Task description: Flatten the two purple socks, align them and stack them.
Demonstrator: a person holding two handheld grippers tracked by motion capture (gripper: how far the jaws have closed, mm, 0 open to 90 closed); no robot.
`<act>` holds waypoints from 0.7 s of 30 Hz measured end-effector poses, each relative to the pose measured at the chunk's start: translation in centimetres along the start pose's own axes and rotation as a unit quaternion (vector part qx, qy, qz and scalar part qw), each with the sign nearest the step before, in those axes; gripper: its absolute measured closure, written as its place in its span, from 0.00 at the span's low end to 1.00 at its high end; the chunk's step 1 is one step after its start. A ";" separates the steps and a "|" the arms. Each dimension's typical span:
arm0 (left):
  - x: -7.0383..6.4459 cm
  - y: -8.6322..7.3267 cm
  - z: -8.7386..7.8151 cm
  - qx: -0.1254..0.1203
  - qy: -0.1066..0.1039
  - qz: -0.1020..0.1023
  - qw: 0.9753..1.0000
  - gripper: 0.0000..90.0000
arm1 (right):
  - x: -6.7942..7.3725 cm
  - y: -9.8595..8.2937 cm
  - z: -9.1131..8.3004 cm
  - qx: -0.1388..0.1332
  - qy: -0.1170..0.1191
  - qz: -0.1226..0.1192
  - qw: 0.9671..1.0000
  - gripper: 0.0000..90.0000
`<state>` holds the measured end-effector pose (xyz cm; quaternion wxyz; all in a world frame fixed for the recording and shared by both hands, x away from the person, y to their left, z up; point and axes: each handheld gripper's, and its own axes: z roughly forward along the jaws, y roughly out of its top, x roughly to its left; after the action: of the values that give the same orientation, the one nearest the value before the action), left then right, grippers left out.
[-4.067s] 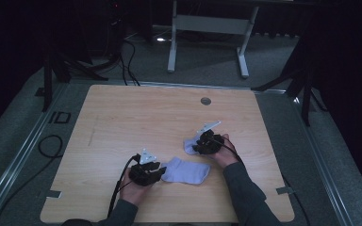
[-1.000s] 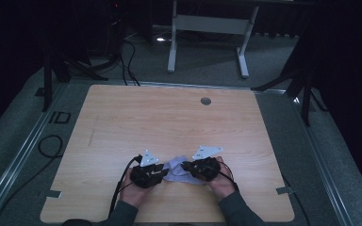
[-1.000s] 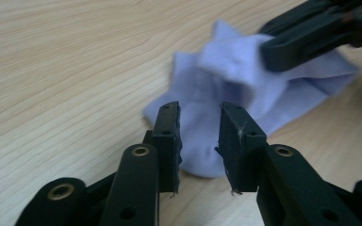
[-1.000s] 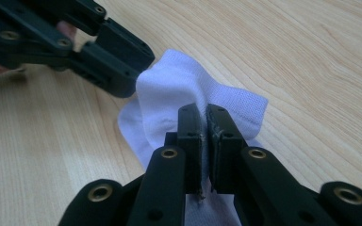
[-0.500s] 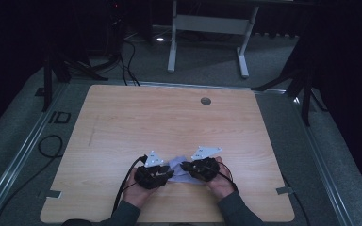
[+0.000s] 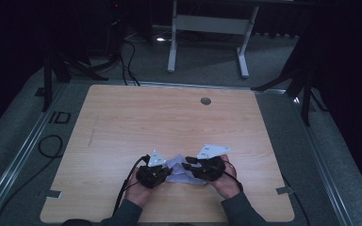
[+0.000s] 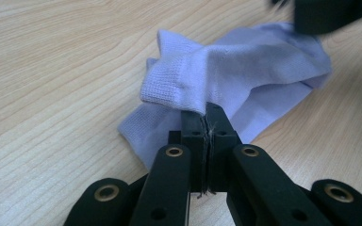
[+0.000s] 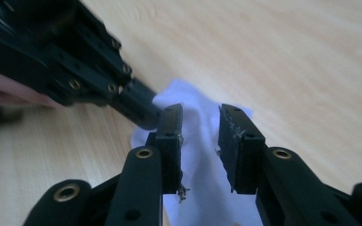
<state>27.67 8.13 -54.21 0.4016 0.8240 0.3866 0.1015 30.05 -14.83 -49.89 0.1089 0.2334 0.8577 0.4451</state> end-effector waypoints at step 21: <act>0.1 -0.1 -0.1 0.002 0.002 -0.002 1.000 0.98 | -2.1 -5.6 -2.7 0.076 -0.072 0.038 0.994 0.85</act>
<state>27.61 8.27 -54.25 0.3992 0.8240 0.3892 0.1010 29.16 -20.57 -52.90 0.1352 0.3053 0.8694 0.3642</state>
